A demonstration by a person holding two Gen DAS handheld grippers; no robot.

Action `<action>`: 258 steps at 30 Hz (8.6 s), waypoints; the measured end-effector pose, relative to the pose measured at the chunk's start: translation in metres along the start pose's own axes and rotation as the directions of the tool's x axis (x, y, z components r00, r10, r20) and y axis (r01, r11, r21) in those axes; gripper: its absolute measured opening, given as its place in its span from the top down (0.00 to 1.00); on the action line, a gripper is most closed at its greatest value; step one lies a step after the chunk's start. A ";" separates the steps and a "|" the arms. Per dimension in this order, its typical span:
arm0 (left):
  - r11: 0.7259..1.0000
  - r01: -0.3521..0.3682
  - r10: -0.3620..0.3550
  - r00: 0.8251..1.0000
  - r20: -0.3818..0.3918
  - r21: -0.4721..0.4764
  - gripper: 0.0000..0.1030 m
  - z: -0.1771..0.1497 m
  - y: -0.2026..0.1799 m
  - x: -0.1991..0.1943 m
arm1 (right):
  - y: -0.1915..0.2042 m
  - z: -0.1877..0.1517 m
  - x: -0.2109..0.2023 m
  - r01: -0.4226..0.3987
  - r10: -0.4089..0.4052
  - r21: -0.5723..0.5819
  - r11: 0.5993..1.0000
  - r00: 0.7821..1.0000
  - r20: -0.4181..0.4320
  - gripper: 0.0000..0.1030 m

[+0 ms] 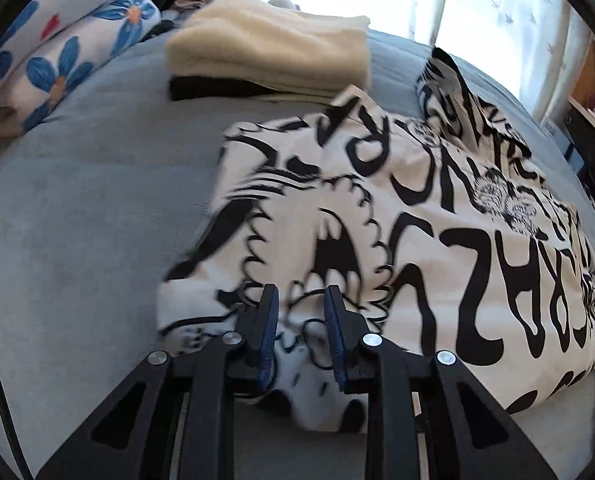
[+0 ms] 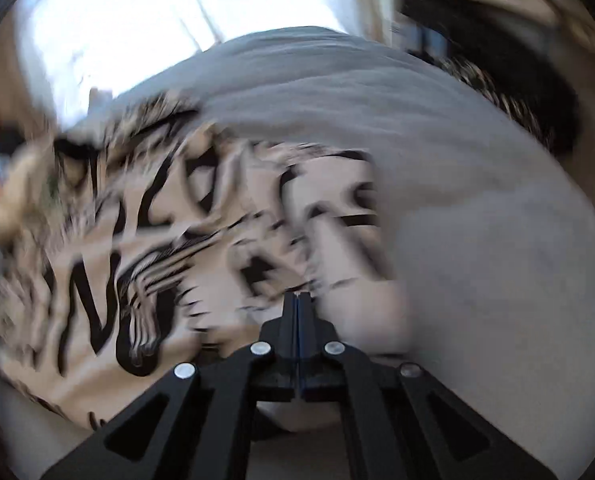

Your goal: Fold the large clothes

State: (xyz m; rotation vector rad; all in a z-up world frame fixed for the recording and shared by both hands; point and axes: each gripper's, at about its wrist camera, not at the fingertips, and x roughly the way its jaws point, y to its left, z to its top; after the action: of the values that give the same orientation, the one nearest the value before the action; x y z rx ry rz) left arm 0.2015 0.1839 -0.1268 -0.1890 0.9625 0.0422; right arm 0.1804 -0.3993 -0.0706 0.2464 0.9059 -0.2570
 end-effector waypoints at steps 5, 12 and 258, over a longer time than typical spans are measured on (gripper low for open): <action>1.000 -0.009 0.009 1.000 0.004 -0.015 0.78 0.001 -0.002 0.004 | -0.013 0.001 -0.005 0.054 -0.054 0.014 0.998 0.998 0.024 1.00; 0.993 -0.086 0.085 0.996 0.015 0.076 0.78 -0.003 -0.015 0.013 | -0.015 0.001 0.020 0.086 -0.082 0.080 0.993 0.995 -0.053 1.00; 0.805 0.589 -0.552 0.787 -0.277 0.069 0.60 0.068 -0.097 0.071 | 0.136 -0.006 0.013 -0.487 0.506 0.136 0.863 0.835 -0.217 0.52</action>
State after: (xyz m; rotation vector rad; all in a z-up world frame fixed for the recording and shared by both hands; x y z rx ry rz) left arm 0.3089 0.0972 -0.1329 -0.3469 1.1153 -0.6341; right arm 0.2271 -0.2712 -0.0711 0.5848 1.0444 0.2331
